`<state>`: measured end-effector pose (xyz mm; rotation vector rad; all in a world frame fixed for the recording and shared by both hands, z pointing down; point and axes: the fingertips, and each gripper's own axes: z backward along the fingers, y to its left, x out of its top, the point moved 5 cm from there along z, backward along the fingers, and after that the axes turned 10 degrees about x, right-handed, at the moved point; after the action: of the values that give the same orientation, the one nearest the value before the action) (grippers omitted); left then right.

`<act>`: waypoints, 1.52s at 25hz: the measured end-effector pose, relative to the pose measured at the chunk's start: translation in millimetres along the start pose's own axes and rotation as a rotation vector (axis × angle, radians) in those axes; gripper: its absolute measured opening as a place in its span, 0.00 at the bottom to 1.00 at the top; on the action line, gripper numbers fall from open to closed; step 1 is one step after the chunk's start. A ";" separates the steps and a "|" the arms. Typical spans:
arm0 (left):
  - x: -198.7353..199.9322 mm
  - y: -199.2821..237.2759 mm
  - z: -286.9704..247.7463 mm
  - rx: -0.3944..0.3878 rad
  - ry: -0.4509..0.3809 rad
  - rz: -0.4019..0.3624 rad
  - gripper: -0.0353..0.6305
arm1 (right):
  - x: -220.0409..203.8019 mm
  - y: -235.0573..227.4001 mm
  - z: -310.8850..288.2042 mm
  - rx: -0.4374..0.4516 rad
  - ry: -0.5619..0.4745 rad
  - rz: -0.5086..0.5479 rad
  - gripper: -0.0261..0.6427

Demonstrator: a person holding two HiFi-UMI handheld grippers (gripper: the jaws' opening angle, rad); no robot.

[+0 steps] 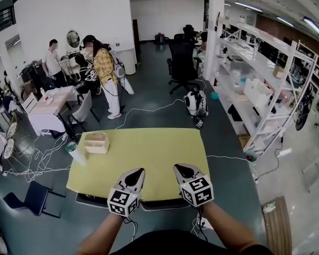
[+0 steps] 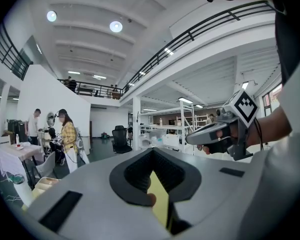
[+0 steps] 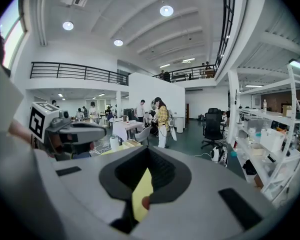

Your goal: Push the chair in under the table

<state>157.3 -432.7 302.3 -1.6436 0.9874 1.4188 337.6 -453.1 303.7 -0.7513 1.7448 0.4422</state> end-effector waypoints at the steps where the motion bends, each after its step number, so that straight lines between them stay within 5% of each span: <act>1: -0.2 1.1 0.3 0.003 -0.003 0.004 0.07 | -0.3 -0.5 0.8 -0.003 -0.005 -0.004 0.06; 38: -22.6 4.7 -2.3 0.014 -0.014 0.017 0.07 | -18.2 -4.0 -2.1 -0.043 -0.022 -0.025 0.06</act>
<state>152.0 -434.9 324.8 -1.6161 1.0038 1.4297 341.8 -452.6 322.0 -0.7950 1.7087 0.4710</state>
